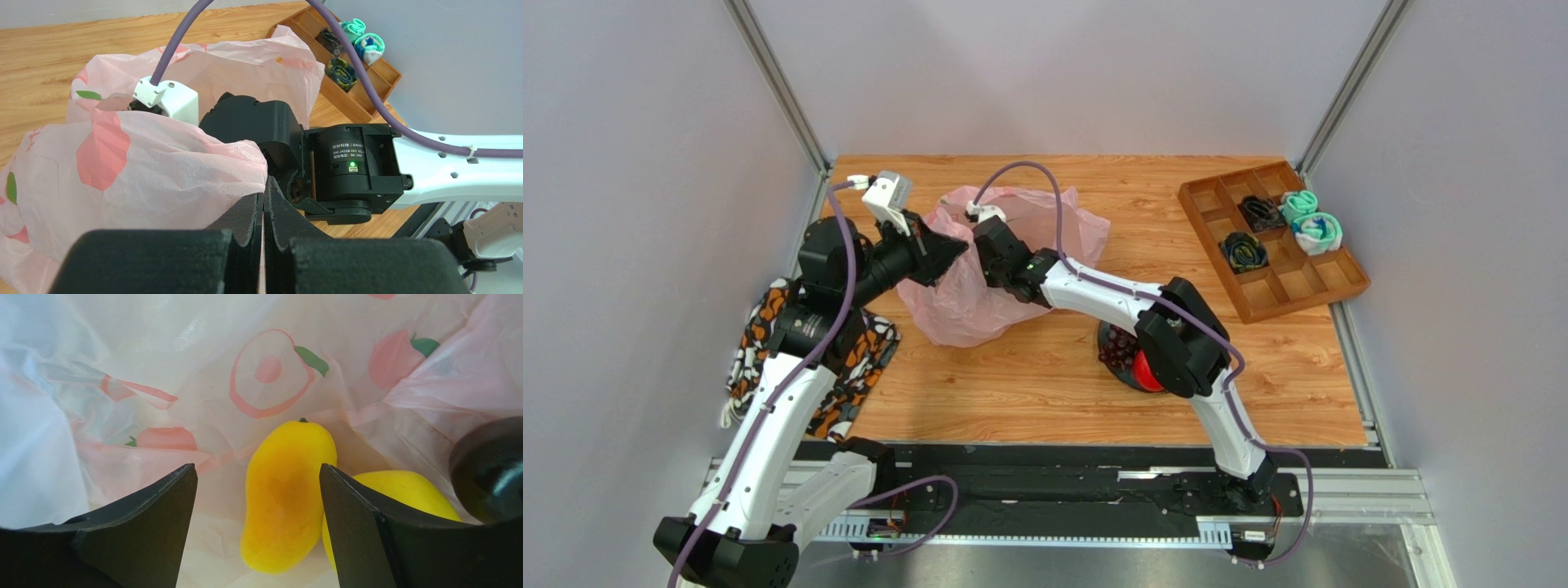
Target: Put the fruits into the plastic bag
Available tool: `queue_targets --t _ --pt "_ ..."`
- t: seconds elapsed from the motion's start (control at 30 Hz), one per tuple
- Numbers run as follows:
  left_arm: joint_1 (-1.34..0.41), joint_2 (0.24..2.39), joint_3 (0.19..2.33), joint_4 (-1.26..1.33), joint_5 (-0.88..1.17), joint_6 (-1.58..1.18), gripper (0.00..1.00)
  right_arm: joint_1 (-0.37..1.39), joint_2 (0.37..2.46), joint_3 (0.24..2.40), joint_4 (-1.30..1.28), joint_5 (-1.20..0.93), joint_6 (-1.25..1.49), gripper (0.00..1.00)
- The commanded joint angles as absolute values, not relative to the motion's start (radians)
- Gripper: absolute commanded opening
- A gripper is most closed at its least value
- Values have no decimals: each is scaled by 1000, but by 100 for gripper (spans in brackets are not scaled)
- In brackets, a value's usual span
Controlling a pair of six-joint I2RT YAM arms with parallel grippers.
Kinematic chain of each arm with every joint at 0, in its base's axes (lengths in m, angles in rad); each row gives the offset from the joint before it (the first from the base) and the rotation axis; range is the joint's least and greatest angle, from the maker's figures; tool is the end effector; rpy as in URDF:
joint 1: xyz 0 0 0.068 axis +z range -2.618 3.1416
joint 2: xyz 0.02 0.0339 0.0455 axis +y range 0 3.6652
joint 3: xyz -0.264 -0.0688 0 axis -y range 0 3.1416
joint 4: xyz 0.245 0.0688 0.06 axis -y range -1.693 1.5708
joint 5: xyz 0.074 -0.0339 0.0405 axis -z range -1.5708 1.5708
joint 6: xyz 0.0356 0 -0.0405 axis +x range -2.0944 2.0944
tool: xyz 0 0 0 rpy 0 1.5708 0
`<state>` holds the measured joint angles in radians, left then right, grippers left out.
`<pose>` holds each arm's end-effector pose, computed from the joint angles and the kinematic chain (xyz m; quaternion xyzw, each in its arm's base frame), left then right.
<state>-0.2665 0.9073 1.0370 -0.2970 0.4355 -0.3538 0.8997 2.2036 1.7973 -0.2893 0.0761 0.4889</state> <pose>0.1865 -0.0665 0.3950 0.1068 0.7511 -0.3495 0.5499 0.3186 0.3969 0.2145 -0.1688 0.8894 0.2445 0.3475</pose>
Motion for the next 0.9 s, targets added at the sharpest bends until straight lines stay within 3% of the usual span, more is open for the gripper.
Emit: queue_targets --t 0.0,0.43,0.87 --pt "-262 902 1077 -281 437 -351 0 899 2076 1732 -161 57 491 76" --pt "-262 900 1083 -299 396 -353 0 879 1873 1617 -137 153 457 76" --pt "-262 904 1086 -311 373 -354 0 877 1508 1255 -27 141 443 75"
